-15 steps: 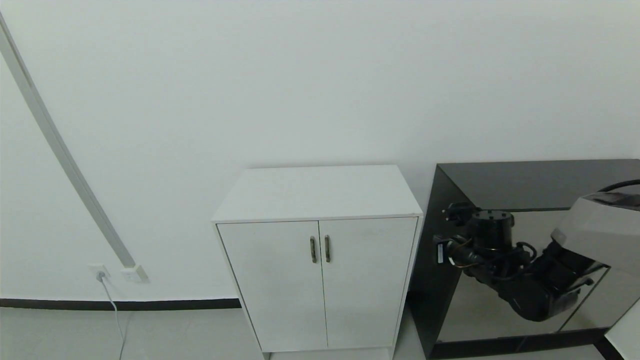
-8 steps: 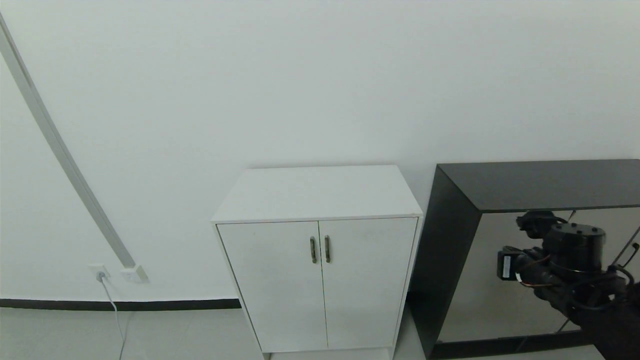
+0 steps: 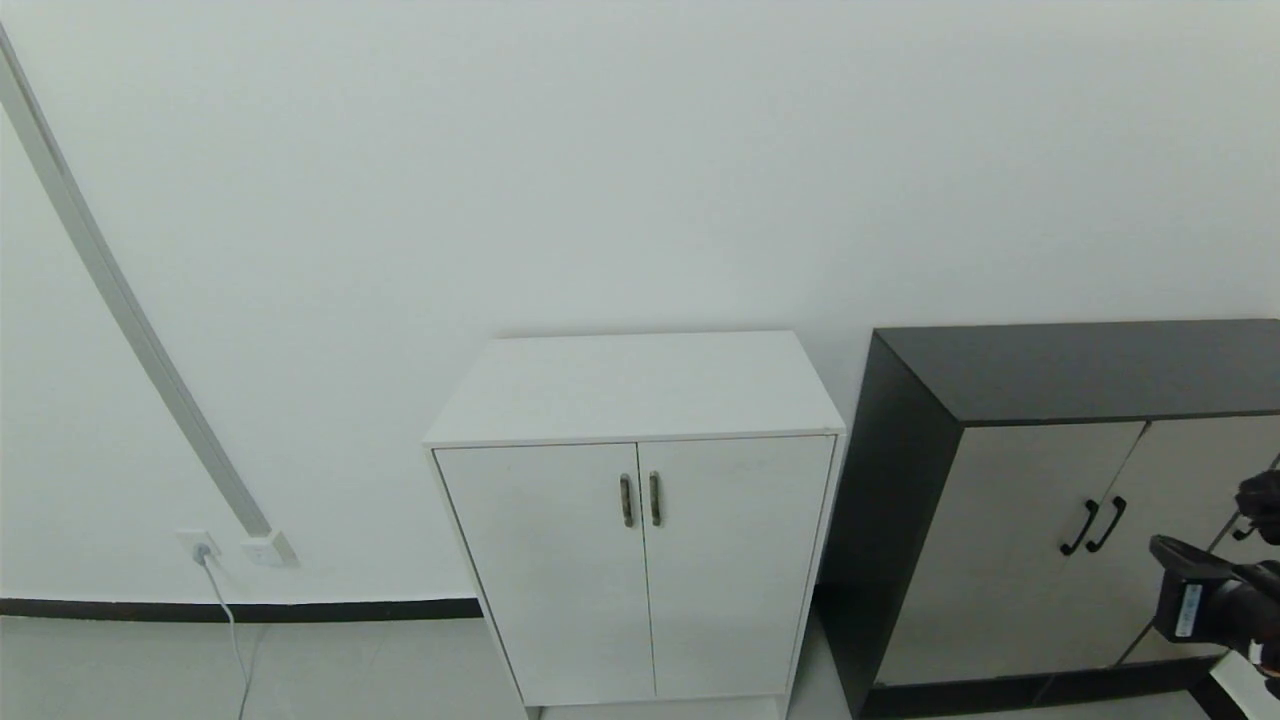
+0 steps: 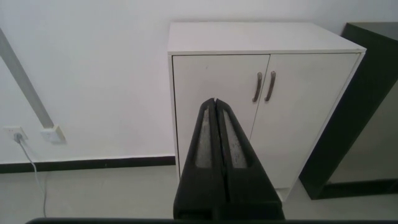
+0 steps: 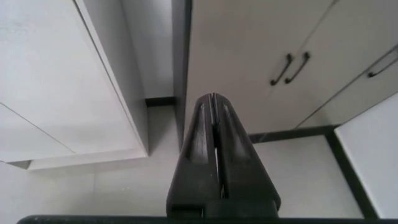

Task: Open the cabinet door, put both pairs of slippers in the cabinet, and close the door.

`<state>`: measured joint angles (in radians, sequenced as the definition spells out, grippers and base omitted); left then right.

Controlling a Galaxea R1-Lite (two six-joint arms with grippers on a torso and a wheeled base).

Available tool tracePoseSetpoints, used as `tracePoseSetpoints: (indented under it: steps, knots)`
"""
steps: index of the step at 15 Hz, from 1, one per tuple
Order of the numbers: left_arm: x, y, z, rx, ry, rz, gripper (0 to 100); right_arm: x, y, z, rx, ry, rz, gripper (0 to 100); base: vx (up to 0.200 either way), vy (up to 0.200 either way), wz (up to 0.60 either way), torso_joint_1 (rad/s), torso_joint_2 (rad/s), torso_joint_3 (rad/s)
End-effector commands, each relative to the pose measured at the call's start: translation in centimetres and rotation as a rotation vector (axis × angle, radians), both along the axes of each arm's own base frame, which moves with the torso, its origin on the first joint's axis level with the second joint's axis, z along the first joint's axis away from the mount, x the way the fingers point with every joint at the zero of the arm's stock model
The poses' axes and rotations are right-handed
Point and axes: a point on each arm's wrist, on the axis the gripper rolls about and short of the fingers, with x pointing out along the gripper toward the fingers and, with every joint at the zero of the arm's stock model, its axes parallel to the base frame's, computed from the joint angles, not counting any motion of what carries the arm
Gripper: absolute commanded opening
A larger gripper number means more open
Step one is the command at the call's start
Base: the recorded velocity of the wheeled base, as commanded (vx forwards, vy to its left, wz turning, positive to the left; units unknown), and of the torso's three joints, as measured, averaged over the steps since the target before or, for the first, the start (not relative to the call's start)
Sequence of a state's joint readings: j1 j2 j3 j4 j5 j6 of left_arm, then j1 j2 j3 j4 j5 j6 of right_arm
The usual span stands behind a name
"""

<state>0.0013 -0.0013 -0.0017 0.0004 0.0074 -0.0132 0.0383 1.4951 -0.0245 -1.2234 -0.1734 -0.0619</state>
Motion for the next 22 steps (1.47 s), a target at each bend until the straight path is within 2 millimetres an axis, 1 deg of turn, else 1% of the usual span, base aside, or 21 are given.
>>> tracePoseSetpoints:
  steps: [1,2,3,4,6,8,10,11,12,16,18,22]
  knots:
    - [0.0,0.0,0.0,-0.001,0.001,0.0,0,-3.3,-1.0,1.9,-0.017,-0.093,-0.006,0,0.0,0.0,0.0,0.0,0.0,0.0]
    - [0.0,0.0,0.0,-0.001,0.003,0.0,0,-5.5,-1.1,2.4,-0.016,-0.103,0.03,0,0.0,0.0,0.0,0.0,0.0,0.0]
    - [0.0,0.0,0.0,-0.001,0.003,-0.003,0,-6.3,-1.0,2.4,-0.012,-0.105,0.051,0,0.0,0.0,0.0,0.0,0.0,0.0]
    - [0.0,0.0,0.0,-0.001,0.001,-0.001,0,-8.1,-0.8,2.3,0.0,-0.095,0.096,0,0.0,0.0,0.0,0.0,0.0,0.0]
    - [0.0,0.0,0.0,-0.001,0.001,0.0,0,-10.6,-0.5,1.1,0.024,-0.022,0.144,0,0.0,0.0,0.0,0.0,0.0,0.0]
    - [0.0,0.0,0.0,0.001,0.003,-0.001,0,-13.2,-0.2,-0.7,0.054,0.076,0.195,0,0.0,0.0,0.0,0.0,0.0,0.0]
    - [0.0,0.0,0.0,0.001,0.003,-0.001,0,-14.7,-0.1,-1.7,0.061,0.102,0.2,0,0.0,0.0,0.0,0.0,0.0,0.0]
    - [0.0,0.0,0.0,0.001,0.003,-0.003,0,-16.0,0.0,-2.5,0.061,0.1,0.201,0,0.0,0.0,0.0,0.0,0.0,0.0]
    - [0.0,0.0,0.0,0.001,0.003,-0.003,0,-16.5,0.0,-2.7,0.057,0.081,0.205,0,0.0,0.0,0.0,0.0,0.0,0.0]
    - [0.0,0.0,0.0,-0.001,0.001,0.0,0,-17.3,0.0,-2.7,0.043,-0.015,0.194,0,0.0,0.0,0.0,0.0,0.0,0.0]
    - [0.0,0.0,0.0,-0.001,0.001,0.0,0,-17.7,-0.1,-2.9,0.083,-0.053,0.137,0,0.0,0.0,0.0,0.0,0.0,0.0]
    - [0.0,0.0,0.0,-0.001,0.003,-0.001,0,-18.4,-0.1,-3.0,0.09,-0.143,0.148,0,0.0,0.0,0.0,0.0,0.0,0.0]
